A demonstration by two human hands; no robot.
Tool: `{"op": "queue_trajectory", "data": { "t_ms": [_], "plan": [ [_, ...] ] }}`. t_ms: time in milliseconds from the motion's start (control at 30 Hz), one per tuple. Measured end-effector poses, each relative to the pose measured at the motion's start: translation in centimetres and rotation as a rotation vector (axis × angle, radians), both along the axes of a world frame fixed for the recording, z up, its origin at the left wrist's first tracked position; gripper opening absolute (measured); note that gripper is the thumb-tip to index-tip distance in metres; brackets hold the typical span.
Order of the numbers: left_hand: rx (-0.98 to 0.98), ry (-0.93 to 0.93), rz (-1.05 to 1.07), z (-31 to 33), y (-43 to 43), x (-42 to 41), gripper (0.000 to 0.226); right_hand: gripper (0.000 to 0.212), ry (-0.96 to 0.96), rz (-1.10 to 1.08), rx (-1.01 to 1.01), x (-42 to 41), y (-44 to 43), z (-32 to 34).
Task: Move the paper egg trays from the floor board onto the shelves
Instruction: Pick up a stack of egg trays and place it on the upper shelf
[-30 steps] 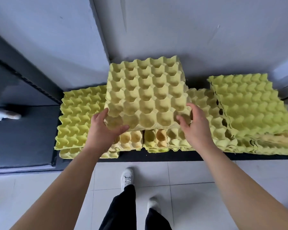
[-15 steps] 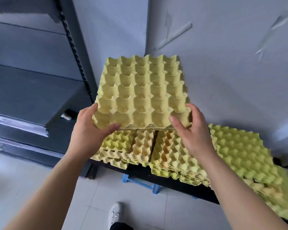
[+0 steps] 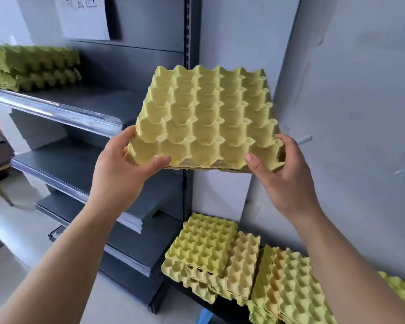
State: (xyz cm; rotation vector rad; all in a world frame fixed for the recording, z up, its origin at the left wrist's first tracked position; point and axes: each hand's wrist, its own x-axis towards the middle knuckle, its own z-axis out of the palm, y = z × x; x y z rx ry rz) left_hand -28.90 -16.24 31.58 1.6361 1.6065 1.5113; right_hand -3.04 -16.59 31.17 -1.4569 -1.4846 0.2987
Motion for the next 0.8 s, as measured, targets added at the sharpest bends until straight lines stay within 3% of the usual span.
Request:
{"op": "queue_trajectory", "data": {
  "t_ms": [67, 233, 800],
  "plan": [
    [0.029, -0.009, 0.026, 1.0, 0.3, -2.8, 0.056, 0.087, 0.005, 0.028, 0.028, -2.6, 0.7, 1.5],
    [0.076, -0.026, 0.079, 3.2, 1.2, -11.5, 0.084, 0.077, 0.020, 0.094, 0.077, -11.1, 2.6, 4.1],
    [0.073, 0.009, 0.250, 8.2, 9.3, -40.2, 0.084, 0.082, -0.001, 0.246, 0.108, -40.5, 14.9, 9.0]
  ]
}}
